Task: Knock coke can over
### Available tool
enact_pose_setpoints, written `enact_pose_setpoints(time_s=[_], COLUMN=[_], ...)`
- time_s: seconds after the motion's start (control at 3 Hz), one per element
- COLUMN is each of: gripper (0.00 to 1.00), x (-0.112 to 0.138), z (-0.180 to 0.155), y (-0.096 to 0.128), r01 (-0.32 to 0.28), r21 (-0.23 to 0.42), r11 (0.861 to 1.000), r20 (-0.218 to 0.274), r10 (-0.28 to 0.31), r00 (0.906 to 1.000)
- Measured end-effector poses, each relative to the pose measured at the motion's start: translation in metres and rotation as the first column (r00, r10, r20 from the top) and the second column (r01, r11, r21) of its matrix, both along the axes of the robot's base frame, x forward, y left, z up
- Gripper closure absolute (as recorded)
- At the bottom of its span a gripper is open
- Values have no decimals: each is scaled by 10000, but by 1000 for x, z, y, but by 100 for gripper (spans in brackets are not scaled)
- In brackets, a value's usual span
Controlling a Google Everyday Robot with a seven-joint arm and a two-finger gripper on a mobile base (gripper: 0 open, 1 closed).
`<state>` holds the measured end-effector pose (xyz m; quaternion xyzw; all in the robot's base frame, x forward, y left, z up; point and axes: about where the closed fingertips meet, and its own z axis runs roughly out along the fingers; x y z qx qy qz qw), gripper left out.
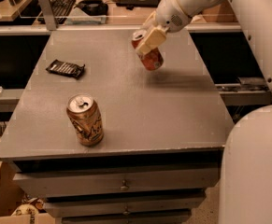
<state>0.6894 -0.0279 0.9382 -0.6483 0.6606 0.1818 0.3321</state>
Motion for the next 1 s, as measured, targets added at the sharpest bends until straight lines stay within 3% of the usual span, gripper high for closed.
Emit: enact_pose_setpoints(time_s=[0.33, 0.67, 1.0], gripper=[100, 81, 59], x=[-30, -55, -74], z=[-15, -35, -49], y=[-12, -14, -9], r01=[-642, -1129, -1590], r21=[-2071, -3658, -4472], r11=[9762, 9238, 8802], r20=[208, 148, 50], r10=[700, 1270, 1803], r00=[9973, 9918, 9836])
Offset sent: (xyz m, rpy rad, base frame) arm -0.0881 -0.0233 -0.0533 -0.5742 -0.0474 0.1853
